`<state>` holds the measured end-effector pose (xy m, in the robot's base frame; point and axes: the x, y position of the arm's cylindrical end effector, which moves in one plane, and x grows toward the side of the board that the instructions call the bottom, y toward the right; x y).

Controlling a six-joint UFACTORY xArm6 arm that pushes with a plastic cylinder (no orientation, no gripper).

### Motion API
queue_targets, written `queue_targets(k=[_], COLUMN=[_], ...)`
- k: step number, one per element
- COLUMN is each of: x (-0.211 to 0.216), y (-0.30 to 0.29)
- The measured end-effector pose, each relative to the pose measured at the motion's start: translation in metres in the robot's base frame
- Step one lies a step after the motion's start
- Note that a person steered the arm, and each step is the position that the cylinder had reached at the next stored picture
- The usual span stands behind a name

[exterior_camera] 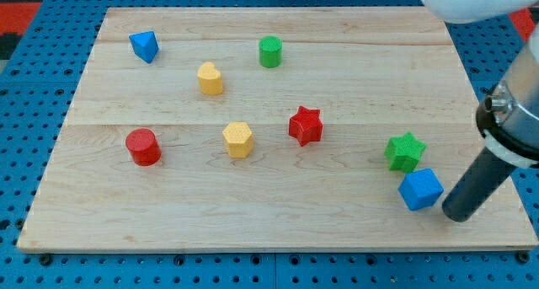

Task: Move your arm towards center

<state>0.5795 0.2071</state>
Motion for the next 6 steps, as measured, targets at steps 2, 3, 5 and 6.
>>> queue_targets(k=[2, 3, 5, 6], x=[-0.018, -0.042, -0.163, -0.181], y=[0.024, 0.054, -0.010, -0.098])
